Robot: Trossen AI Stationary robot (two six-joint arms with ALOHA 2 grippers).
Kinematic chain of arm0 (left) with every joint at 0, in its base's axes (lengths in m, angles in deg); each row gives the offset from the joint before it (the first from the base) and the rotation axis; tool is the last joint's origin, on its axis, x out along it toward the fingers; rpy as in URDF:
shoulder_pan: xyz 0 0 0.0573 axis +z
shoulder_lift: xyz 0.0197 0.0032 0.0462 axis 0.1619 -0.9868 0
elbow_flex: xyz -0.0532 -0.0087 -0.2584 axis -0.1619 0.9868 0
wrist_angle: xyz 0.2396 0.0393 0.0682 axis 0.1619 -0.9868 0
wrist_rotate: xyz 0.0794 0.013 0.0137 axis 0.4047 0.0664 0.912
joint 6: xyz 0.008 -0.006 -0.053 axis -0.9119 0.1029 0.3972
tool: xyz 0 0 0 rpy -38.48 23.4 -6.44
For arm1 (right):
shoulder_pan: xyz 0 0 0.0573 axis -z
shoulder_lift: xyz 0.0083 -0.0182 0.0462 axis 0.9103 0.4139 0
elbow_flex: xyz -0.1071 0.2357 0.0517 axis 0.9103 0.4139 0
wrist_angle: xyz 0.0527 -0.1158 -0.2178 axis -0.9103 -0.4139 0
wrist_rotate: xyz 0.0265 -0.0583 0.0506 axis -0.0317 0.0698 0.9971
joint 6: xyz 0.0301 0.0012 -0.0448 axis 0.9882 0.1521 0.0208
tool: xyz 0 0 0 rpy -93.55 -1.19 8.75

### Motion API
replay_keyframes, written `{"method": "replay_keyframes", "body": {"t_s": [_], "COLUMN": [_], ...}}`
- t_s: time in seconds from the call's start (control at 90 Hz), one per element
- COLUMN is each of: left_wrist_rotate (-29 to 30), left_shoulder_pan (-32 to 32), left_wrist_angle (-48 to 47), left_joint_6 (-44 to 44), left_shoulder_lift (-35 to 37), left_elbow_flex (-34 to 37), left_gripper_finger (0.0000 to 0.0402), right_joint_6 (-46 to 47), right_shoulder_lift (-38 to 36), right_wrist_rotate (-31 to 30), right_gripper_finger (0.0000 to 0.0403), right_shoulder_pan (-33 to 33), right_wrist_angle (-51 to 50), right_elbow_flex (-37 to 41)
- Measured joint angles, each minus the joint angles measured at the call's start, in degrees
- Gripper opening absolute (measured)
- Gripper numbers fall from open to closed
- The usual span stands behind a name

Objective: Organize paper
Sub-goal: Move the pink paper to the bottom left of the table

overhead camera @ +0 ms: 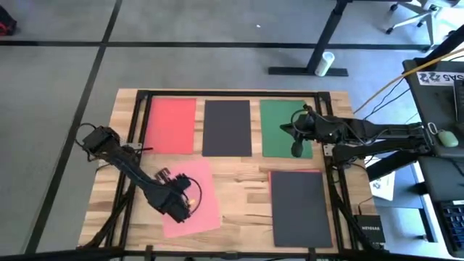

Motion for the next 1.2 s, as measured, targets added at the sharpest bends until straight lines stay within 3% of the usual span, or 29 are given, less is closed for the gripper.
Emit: {"method": "replay_keyframes", "body": {"t_s": [0.144,0.233,0.589,1.2], "left_wrist_rotate": [0.0,0.1,-5.7,-9.0], "left_shoulder_pan": [-0.7,0.1,1.2,-6.8], "left_wrist_angle": [26.7,33.0,36.0,27.6], "left_joint_6": [-16.4,-21.1,-23.6,-17.0], "left_shoulder_lift": [-1.2,-3.7,-13.7,-11.8], "left_elbow_flex": [-0.4,-0.3,-0.4,-0.3], "left_gripper_finger": [0.0,0.0,0.0,0.0], "right_joint_6": [0.0,0.1,0.2,1.0], "right_shoulder_lift": [0.0,0.0,0.0,0.0], "right_wrist_rotate": [0.0,0.0,0.0,0.1], "right_gripper_finger": [0.0,0.0,0.0,0.0], "right_shoulder_pan": [0.0,0.0,0.0,0.0], "right_wrist_angle": [0.0,0.0,-0.4,-1.5], "right_elbow_flex": [0.0,0.0,0.0,0.0]}}
